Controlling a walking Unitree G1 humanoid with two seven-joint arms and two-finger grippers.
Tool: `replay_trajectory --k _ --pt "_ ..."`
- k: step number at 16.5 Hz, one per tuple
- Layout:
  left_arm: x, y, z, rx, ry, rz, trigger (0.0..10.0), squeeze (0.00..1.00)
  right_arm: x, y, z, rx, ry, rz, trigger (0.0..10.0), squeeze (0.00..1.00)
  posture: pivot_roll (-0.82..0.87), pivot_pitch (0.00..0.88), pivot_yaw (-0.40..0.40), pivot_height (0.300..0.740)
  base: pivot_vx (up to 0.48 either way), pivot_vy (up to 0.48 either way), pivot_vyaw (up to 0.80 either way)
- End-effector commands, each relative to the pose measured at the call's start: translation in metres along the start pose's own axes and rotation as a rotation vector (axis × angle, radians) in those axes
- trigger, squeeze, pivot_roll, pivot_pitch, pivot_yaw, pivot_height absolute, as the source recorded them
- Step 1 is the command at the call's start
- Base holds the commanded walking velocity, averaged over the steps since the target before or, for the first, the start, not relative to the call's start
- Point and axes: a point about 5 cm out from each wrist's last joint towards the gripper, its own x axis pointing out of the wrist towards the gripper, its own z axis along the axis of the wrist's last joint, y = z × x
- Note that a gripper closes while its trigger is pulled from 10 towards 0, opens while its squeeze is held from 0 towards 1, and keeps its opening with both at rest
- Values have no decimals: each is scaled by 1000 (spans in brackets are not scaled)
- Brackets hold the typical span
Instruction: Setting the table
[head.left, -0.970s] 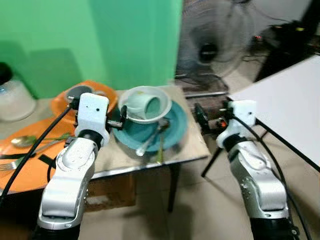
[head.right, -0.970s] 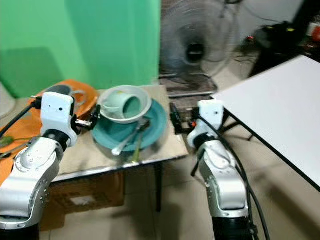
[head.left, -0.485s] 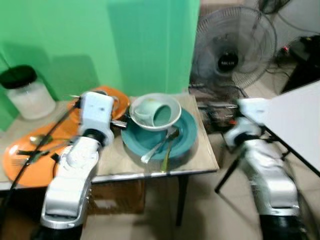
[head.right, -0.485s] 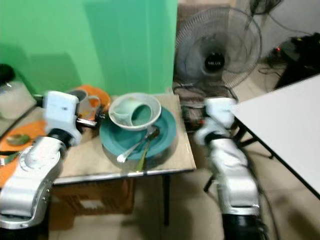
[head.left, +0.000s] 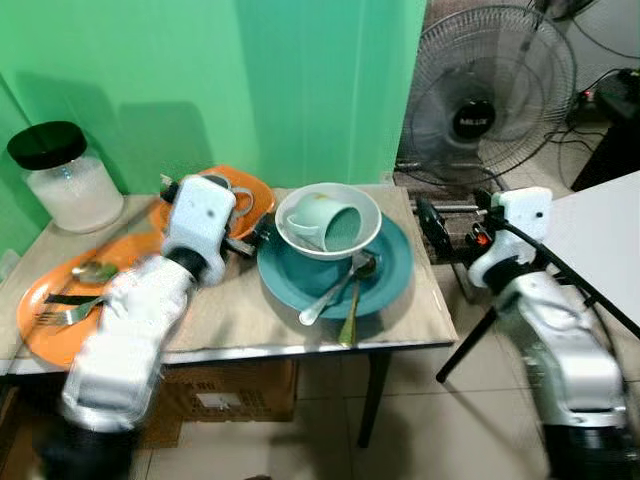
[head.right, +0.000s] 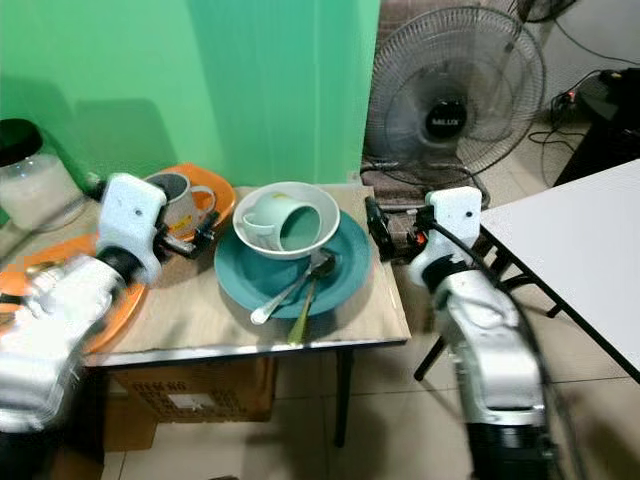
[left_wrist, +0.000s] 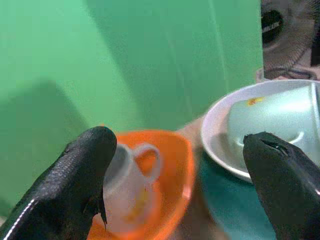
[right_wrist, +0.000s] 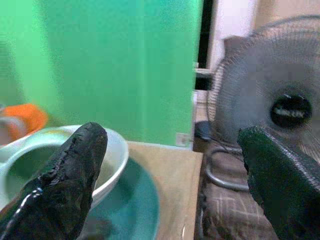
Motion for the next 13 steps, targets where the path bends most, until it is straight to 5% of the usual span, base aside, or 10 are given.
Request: replay_trajectory --k 1,6,7,8,10,11,13 --pt "4 7 3 47 -35 -55 10000 0 -1 0 7 -22 -12 72 10000 0 -53 0 18 740 0 0 0" --pt "38 13 4 133 -63 -425 10000 0 -4 -6 14 -107 7 237 10000 0 -105 0 28 740 0 0 0" --pt "45 15 6 111 -69 -475 10000 671 -6 -6 15 -113 11 248 10000 0 -117 0 29 740 0 0 0" --pt "52 18 7 146 -57 -514 10000 1000 -8 -3 16 -122 18 284 10000 0 -131 0 34 740 0 0 0" --pt "62 18 -6 315 21 -607 10000 1000 -13 2 15 -151 21 316 10000 0 -138 0 38 740 0 0 0" --pt "67 15 -9 377 40 -633 10000 0 -15 4 14 -151 24 320 10000 0 -157 0 54 740 0 0 0" --pt "76 9 -11 430 57 -678 10000 0 -20 6 11 -143 32 324 10000 0 -170 0 64 740 0 0 0"
